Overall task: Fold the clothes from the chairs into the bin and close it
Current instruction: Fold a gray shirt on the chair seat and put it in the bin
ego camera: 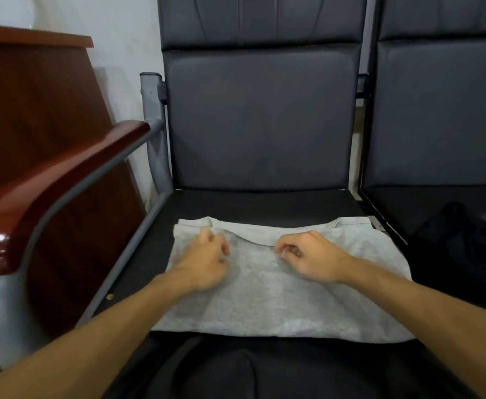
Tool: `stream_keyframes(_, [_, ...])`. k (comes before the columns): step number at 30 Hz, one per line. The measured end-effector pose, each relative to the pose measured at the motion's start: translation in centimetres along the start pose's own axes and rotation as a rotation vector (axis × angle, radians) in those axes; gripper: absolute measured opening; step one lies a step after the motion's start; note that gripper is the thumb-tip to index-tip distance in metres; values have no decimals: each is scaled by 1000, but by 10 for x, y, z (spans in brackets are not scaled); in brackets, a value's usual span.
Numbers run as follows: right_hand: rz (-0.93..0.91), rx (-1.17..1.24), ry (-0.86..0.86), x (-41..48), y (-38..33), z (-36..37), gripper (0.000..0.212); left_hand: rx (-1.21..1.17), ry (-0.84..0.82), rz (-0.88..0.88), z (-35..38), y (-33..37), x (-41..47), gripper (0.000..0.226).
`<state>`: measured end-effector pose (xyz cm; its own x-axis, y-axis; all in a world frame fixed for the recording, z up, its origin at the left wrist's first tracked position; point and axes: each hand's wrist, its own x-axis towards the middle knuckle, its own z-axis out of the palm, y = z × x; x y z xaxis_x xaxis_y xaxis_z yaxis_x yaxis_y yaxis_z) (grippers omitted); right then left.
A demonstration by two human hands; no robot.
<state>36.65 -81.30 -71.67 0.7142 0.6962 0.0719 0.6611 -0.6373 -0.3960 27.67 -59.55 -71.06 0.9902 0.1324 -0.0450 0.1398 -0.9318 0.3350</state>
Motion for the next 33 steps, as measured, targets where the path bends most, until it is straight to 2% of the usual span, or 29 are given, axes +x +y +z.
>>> stream_keyframes(2, [86, 9, -43, 14, -4, 6, 44, 77, -166, 25, 8, 9, -10, 31])
stream_keyframes(5, [256, -59, -31, 17, -2, 2, 60, 132, -248, 71, 10, 12, -25, 48])
stream_keyframes(8, [211, -193, -29, -1, -1, -4, 58, 185, -328, 95, 8, 13, -38, 56])
stream_keyframes(11, [162, -312, -195, -31, 0, -10, 61, 285, -428, 112, 9, 14, -53, 60])
stream_keyframes(19, [265, -407, -396, -110, -8, -27, 66, 324, -541, 70, -1, 13, -88, 55])
stream_keyframes(26, [268, -280, -538, -142, -42, -39, 64, 254, -527, 117, -20, 12, -136, 57])
stream_keyframes(28, [277, -243, -554, -148, -45, -40, 66, 229, -492, 143, -26, 10, -150, 52])
stream_keyframes(31, [276, -213, -477, -155, -44, -33, 58, 18, -392, 138, -31, 3, -161, 34])
stream_keyframes(33, [261, -230, -400, -155, -41, -27, 48, -111, -246, 88, -30, -7, -161, 24])
